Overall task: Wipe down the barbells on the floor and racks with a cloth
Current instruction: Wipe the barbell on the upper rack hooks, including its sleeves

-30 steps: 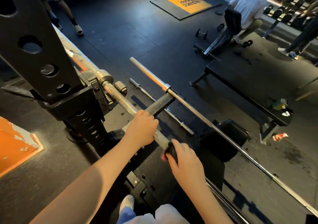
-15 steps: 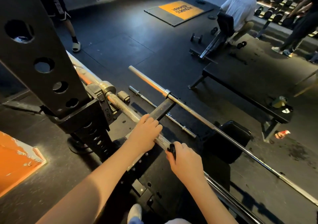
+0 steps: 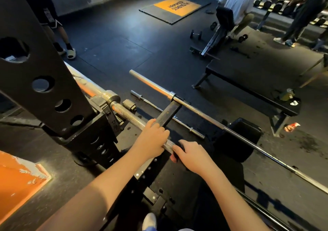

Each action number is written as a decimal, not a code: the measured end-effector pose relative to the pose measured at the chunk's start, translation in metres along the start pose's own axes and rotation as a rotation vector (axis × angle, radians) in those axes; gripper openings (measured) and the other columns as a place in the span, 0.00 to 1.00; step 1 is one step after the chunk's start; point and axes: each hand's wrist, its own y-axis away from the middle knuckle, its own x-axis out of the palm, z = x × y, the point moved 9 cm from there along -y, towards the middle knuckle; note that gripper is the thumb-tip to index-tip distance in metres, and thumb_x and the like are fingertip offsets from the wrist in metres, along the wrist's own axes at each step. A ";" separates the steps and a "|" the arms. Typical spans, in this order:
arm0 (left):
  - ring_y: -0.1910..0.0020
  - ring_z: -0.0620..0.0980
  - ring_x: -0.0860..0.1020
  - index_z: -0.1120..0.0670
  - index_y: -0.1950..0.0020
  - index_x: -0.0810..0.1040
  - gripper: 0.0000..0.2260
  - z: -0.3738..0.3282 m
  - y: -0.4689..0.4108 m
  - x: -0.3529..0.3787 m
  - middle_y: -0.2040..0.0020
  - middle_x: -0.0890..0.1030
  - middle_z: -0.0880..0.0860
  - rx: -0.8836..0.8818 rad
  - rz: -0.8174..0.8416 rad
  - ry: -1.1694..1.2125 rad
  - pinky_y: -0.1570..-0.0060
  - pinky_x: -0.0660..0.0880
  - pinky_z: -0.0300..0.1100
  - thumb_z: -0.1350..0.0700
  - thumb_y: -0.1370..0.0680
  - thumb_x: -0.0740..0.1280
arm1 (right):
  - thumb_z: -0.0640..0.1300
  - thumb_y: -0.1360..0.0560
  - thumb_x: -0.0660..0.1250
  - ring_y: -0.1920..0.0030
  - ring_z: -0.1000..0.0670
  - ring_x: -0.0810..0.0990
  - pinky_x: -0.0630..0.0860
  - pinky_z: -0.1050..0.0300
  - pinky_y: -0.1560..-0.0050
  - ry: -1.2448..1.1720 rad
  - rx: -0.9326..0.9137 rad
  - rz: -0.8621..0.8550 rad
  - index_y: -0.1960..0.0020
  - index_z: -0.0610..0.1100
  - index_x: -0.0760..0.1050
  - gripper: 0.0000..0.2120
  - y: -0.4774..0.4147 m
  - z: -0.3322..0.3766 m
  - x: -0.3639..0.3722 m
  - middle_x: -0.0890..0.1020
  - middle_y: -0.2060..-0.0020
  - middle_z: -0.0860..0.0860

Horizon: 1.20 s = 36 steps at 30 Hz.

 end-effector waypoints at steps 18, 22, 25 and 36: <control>0.46 0.52 0.77 0.51 0.45 0.78 0.15 0.050 0.055 -0.024 0.49 0.79 0.50 -0.084 -0.267 -0.097 0.32 0.65 0.53 0.53 0.31 0.73 | 0.59 0.19 0.55 0.55 0.57 0.79 0.77 0.59 0.50 0.064 0.042 -0.041 0.44 0.51 0.73 0.14 -0.005 0.002 0.007 0.82 0.53 0.55; 0.36 0.52 0.72 0.53 0.34 0.71 0.18 0.075 0.060 -0.017 0.38 0.74 0.51 -0.118 -0.065 -0.250 0.27 0.56 0.51 0.55 0.24 0.64 | 0.58 0.19 0.56 0.59 0.57 0.81 0.80 0.52 0.52 -0.121 0.036 0.007 0.50 0.54 0.77 0.13 -0.019 0.010 0.008 0.84 0.58 0.54; 0.34 0.49 0.71 0.53 0.30 0.69 0.22 0.076 0.061 -0.021 0.34 0.73 0.50 -0.145 -0.018 -0.308 0.27 0.55 0.47 0.53 0.24 0.67 | 0.56 0.19 0.56 0.67 0.61 0.78 0.74 0.61 0.64 -0.161 -0.002 0.044 0.52 0.53 0.78 0.14 -0.018 0.019 0.006 0.82 0.64 0.56; 0.40 0.51 0.71 0.53 0.37 0.69 0.16 0.096 0.036 -0.007 0.41 0.73 0.51 -0.397 0.050 -0.213 0.38 0.66 0.44 0.55 0.23 0.66 | 0.60 0.24 0.63 0.52 0.52 0.82 0.79 0.48 0.45 -0.232 0.017 0.186 0.49 0.53 0.77 0.13 -0.021 0.014 0.013 0.84 0.55 0.54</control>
